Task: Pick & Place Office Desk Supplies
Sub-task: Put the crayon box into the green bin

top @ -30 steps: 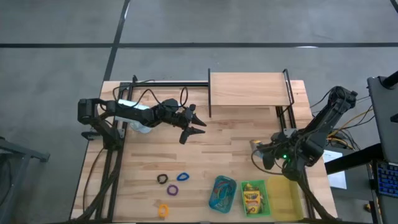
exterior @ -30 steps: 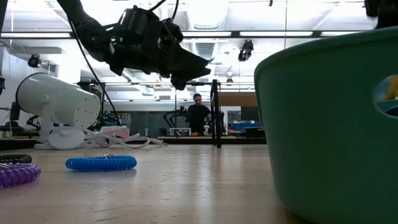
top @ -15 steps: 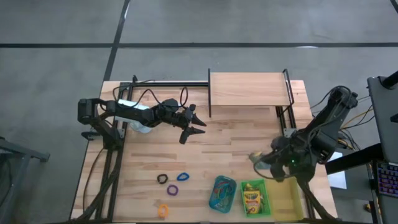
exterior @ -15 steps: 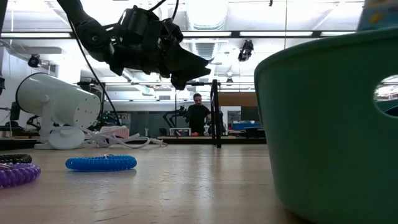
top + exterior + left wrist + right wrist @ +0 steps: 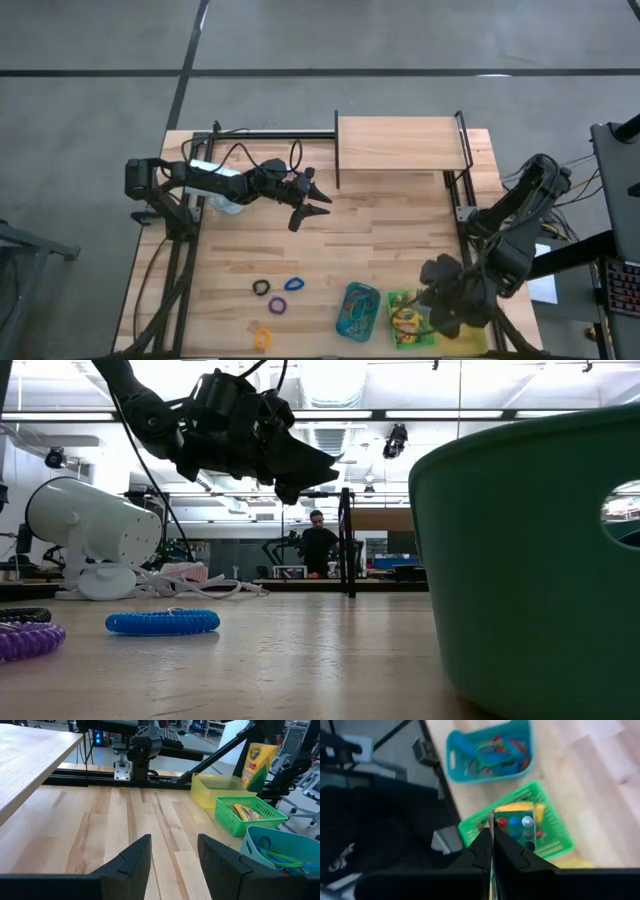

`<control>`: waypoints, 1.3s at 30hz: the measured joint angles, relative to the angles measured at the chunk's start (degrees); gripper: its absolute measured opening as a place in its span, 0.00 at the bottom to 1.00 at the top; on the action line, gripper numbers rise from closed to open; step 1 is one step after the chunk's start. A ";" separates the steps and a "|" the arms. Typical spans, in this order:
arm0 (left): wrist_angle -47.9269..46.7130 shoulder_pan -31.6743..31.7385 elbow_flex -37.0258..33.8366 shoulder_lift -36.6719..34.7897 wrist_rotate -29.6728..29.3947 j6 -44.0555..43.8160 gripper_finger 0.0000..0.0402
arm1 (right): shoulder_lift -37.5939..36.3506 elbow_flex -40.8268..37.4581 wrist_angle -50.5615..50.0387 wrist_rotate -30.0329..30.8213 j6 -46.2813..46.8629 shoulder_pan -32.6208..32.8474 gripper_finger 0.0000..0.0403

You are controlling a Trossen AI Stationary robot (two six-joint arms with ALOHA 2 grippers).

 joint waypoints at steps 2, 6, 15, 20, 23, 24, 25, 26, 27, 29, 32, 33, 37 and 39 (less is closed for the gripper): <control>0.01 -0.01 0.00 0.00 0.00 0.00 0.41 | 1.92 1.78 -0.13 -2.31 -0.01 -0.02 0.02; -0.01 0.00 0.00 0.00 0.00 0.00 0.41 | 4.89 3.70 -0.43 -6.81 -1.21 0.00 0.02; 0.00 0.00 0.00 0.00 -0.02 0.00 0.41 | 7.80 3.45 0.79 -9.62 -4.08 0.00 0.02; -0.01 -0.01 0.00 0.00 -0.01 0.01 0.41 | 7.83 2.55 2.63 -9.79 -4.87 0.00 0.02; -0.01 -0.02 0.00 0.00 -0.02 0.00 0.41 | 7.80 1.60 3.92 -10.07 -3.67 0.00 0.02; -0.01 0.00 0.00 0.00 -0.02 0.00 0.41 | 7.80 1.08 4.32 -10.07 -3.66 0.00 0.02; -0.03 0.00 0.00 0.00 0.00 0.01 0.41 | 7.82 0.56 5.01 -10.09 -3.90 0.02 0.02; -0.03 0.00 0.00 0.00 0.00 0.00 0.41 | 7.83 0.06 6.02 -10.11 -4.16 0.02 0.02; -0.03 0.00 0.00 0.00 0.00 0.00 0.41 | 7.83 -0.43 6.90 -10.26 -4.24 0.01 0.02; -0.02 0.00 0.00 0.00 -0.01 0.01 0.41 | 7.83 -1.39 7.69 -10.78 -4.17 0.00 0.02; -0.03 0.00 0.00 0.00 -0.02 0.00 0.41 | 7.83 -3.03 9.27 -11.00 -4.32 -0.02 0.02; -0.03 0.00 0.00 0.00 0.00 0.00 0.41 | 7.83 -3.45 9.98 -11.02 -4.37 -0.02 0.02; -0.03 0.00 0.00 0.00 0.00 0.01 0.41 | 7.83 -5.38 13.48 -11.12 -4.39 0.00 0.02; -0.03 0.00 0.00 0.00 -0.01 0.00 0.41 | 7.83 -6.19 16.56 -11.26 -4.33 -0.01 0.02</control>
